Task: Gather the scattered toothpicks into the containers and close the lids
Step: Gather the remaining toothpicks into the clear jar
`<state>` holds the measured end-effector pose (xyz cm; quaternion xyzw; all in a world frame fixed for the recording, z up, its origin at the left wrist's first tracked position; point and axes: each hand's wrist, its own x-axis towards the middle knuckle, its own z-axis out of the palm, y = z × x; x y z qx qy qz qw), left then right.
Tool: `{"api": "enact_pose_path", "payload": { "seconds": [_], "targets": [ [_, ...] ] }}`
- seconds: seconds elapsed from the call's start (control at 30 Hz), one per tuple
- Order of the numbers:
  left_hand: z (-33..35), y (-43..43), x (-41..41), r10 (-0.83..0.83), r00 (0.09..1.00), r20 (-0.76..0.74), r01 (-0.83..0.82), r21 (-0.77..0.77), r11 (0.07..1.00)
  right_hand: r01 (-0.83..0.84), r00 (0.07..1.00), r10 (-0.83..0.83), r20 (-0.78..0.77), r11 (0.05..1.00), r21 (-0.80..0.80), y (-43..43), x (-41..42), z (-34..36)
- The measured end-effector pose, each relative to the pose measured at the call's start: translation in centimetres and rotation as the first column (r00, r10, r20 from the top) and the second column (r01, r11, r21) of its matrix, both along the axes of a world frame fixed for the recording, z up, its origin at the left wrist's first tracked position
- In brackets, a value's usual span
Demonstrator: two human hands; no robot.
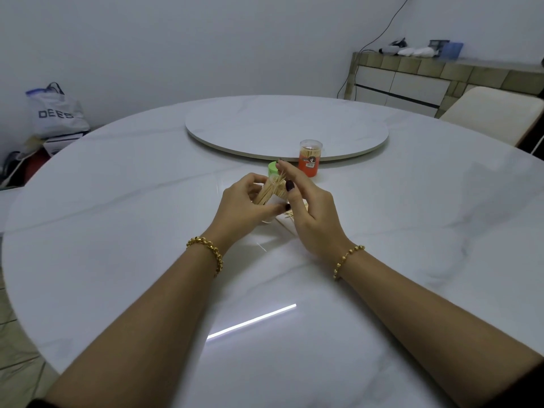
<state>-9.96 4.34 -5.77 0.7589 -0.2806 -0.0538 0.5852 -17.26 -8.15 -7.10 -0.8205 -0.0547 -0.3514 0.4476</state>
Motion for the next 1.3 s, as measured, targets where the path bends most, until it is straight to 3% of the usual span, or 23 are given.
{"api": "enact_pose_path", "payload": {
  "seconds": [0.27,0.47,0.67,0.8,0.97,1.07,1.17,1.3],
  "targets": [
    [-0.1,-0.1,0.0,-0.010,1.000,0.004,0.010,-0.007,1.000,-0.031,0.998,0.032,0.054,0.999,-0.023,0.2,-0.2,0.2],
    [0.0,0.0,0.2,-0.015,0.999,0.042,0.015,-0.016,1.000,0.046,0.991,-0.069,-0.114,0.979,-0.197,-0.5,0.3,-0.3],
    [-0.4,-0.2,0.5,0.001,0.999,0.054,0.001,-0.032,0.999,0.091,0.985,-0.111,-0.130,0.984,-0.151,-0.9,0.1,0.0],
    [-0.4,0.0,0.6,0.001,0.999,0.049,0.000,-0.026,1.000,0.021,0.996,-0.036,-0.082,0.984,-0.178,-0.1,-0.3,0.3],
    [-0.7,-0.1,0.7,-0.003,0.999,0.035,0.003,-0.012,1.000,0.080,0.994,-0.082,-0.068,0.996,-0.041,-1.6,-0.6,0.7],
    [-0.6,0.0,0.8,-0.002,1.000,0.023,0.002,-0.008,1.000,0.167,0.955,-0.158,-0.250,0.986,0.016,-3.5,-0.9,0.4],
    [-0.8,0.3,1.0,-0.004,1.000,0.011,0.004,0.002,1.000,0.180,0.853,-0.195,-0.485,0.981,-0.078,-5.2,-1.5,-0.6],
    [-1.0,0.6,1.5,0.011,1.000,0.000,-0.011,0.002,1.000,0.092,0.784,-0.208,-0.585,0.971,-0.222,-5.9,-1.1,-0.8]
  ]
}}
